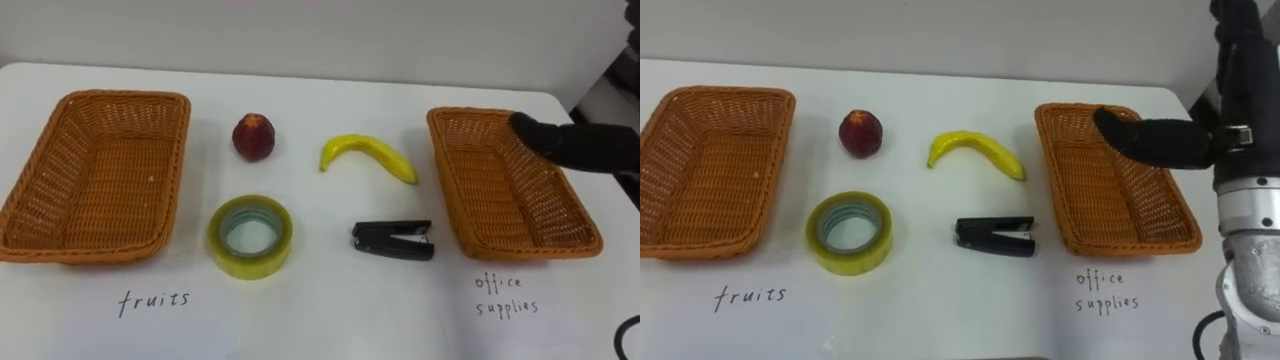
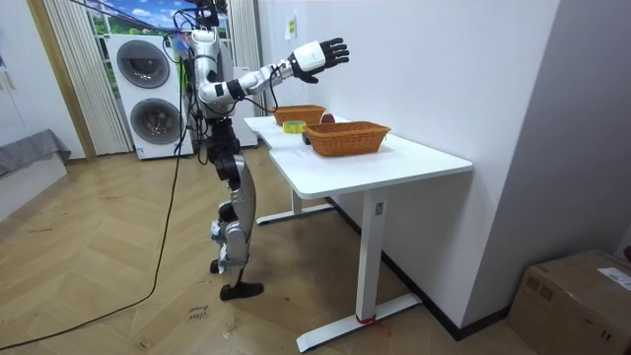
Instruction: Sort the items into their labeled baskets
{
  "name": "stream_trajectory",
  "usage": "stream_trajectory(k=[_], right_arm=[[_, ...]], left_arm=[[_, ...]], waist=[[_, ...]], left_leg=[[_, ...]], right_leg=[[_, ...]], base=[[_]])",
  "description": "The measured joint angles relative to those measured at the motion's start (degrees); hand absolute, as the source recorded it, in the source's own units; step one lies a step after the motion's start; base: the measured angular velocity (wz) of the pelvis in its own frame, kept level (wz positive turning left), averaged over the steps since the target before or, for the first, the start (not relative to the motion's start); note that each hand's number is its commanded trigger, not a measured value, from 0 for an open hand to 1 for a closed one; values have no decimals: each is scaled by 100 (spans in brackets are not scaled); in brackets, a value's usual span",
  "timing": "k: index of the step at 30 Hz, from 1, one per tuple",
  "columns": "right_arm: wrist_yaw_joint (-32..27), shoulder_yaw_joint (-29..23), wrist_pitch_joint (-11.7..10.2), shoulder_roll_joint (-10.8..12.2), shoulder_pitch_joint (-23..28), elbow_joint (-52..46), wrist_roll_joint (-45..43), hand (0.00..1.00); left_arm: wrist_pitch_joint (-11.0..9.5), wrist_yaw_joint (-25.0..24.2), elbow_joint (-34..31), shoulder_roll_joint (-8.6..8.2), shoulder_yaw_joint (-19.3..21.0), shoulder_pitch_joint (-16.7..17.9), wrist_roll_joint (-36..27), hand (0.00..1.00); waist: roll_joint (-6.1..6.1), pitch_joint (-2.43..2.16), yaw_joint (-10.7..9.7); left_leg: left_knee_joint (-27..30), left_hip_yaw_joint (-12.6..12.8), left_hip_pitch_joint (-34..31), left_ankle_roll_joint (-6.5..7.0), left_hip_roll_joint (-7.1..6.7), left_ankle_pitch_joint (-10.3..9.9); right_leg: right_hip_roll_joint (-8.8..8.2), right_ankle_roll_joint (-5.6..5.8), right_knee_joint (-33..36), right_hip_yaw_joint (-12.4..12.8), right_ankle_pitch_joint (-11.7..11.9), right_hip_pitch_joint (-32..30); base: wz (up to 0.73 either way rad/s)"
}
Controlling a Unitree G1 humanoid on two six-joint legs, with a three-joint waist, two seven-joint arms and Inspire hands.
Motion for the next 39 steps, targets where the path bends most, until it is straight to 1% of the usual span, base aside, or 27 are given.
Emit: stream_trajectory(k=[4, 7, 13, 17, 20, 23, 26, 31, 35, 39], right_arm=[[119, 46, 38, -3, -24, 96, -99, 0], [245, 229, 62, -4, -73, 192, -157, 0], [615, 406, 167, -5, -76, 196, -420, 0], [891, 443, 180, -9, -86, 196, -585, 0], [1076, 568, 219, -47, -85, 197, -584, 0], [1330, 746, 234, -160, -85, 196, -601, 0], [1508, 862, 237, -188, -84, 193, -791, 0], [1781, 968, 303, -192, -82, 193, -969, 0], [1925, 1019, 307, -192, -82, 193, -1005, 0], [2026, 1063, 307, -192, -83, 192, -1006, 0]], left_arm=[[9, -102, -2, 25, -3, -23, 6, 0], [17, -183, -2, 43, -5, -78, 4, 0], [82, -319, 2, 76, 1, -153, 4, 0], [96, -364, 3, 104, 1, -160, 4, 0], [102, -365, 8, 140, -7, -167, 1, 0], [108, -364, 9, 149, -8, -187, 2, 0], [108, -363, 9, 166, -7, -188, 3, 0], [112, -350, 8, 213, -126, -188, 3, 0], [112, -303, 8, 236, -228, -189, 3, 0], [112, -292, 8, 242, -242, -200, 3, 0]], waist=[[-6, -4, -2], [-4, -2, -3], [-21, -12, 4], [-37, -15, 15], [-49, -4, 12], [-48, -1, 16], [-57, -5, 33], [-57, -6, 51], [-58, -6, 54], [-59, -7, 59]], left_leg=[[1, -35, -12, 0, 0, 0], [3, -36, -15, 0, -1, 0], [14, -36, -14, -1, -4, 1], [21, -32, -6, -1, -4, 1], [22, -31, -8, -2, -2, 2], [21, -31, -9, -2, -3, 2], [16, -39, -14, -2, 1, 2], [20, -50, -16, -2, -1, 2], [21, -53, -19, -2, -1, 2], [24, -53, -19, -2, -1, 2]], right_leg=[[-5, 0, -2, -54, 0, 1], [-6, 0, -6, -55, 0, 1], [-11, 0, -6, -44, 0, 2], [-11, 0, -7, -35, 0, 8], [-8, 0, -7, -37, 0, 9], [-10, -1, -6, -40, 0, 12], [-6, -5, -5, -56, 3, 15], [-8, -6, -5, -67, 5, 25], [-8, -6, -7, -70, 4, 25], [-10, -5, -8, -70, 4, 25]], base=[[4], [0], [0], [0], [0], [0], [0], [0], [0], [0]])
